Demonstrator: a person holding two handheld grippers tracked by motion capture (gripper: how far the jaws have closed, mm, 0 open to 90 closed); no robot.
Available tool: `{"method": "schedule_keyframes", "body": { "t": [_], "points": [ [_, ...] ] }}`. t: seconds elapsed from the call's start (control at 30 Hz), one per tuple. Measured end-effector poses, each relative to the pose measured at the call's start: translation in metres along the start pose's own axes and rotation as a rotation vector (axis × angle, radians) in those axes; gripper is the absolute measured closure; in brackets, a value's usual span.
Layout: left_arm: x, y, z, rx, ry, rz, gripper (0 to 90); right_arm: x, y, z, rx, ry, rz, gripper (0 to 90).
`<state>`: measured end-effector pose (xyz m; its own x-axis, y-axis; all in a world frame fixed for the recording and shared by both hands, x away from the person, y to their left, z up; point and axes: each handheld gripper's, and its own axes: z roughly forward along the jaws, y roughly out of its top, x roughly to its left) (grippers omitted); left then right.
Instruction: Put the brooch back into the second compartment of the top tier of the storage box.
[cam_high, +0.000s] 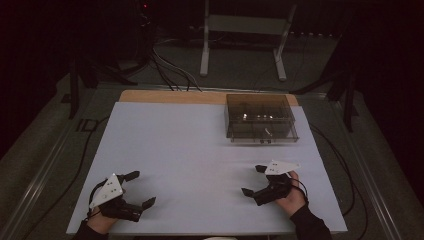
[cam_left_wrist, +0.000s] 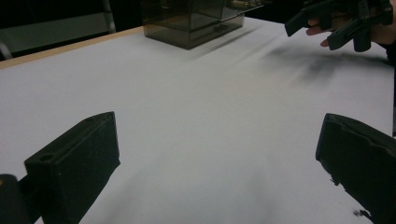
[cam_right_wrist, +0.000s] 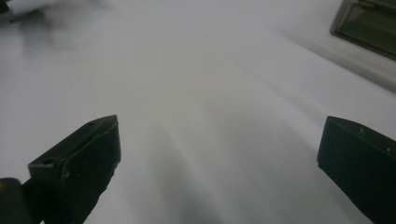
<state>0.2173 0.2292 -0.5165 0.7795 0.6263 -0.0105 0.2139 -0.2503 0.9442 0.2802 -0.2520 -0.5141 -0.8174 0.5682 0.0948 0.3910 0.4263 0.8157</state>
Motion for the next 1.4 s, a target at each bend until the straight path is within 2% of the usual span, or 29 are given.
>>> {"method": "schedule_keyframes", "body": {
  "t": [0.2, 0.37, 0.5, 0.8, 0.9, 1.1, 1.23, 1.33, 1.4],
  "points": [
    [0.0, 0.0, 0.0, -0.002, 0.003, -0.001, 0.6, -0.005, -0.012, -0.015, -0.011, -0.027, 0.032, 0.0],
    [0.0, 0.0, -0.001, 0.0, 0.003, 0.002, 0.6, -0.012, -0.022, -0.027, 0.0, -0.073, 0.069, 0.0],
    [-0.001, 0.0, 0.0, 0.002, 0.003, 0.003, 0.6, -0.016, -0.029, -0.041, -0.014, -0.114, 0.076, 0.0],
    [0.0, 0.0, 0.0, 0.003, 0.004, 0.002, 0.6, -0.026, -0.047, -0.062, -0.008, -0.176, 0.123, 0.0],
    [0.0, 0.0, 0.0, 0.006, 0.004, 0.006, 0.6, -0.026, -0.052, -0.067, -0.01, -0.184, 0.132, 0.0],
    [-0.001, 0.0, 0.0, 0.003, 0.004, 0.005, 0.6, -0.03, -0.063, -0.076, 0.002, -0.207, 0.192, 0.0],
    [-0.001, 0.0, 0.0, 0.005, 0.004, 0.003, 0.6, -0.029, -0.068, -0.08, 0.009, -0.234, 0.2, 0.0],
    [0.0, 0.0, 0.0, 0.007, 0.002, 0.005, 0.6, -0.03, -0.071, -0.08, 0.001, -0.253, 0.217, 0.0],
    [-0.001, 0.0, 0.001, 0.009, 0.001, 0.008, 0.6, -0.032, -0.071, -0.076, 0.003, -0.245, 0.231, 0.0]
  ]
}}
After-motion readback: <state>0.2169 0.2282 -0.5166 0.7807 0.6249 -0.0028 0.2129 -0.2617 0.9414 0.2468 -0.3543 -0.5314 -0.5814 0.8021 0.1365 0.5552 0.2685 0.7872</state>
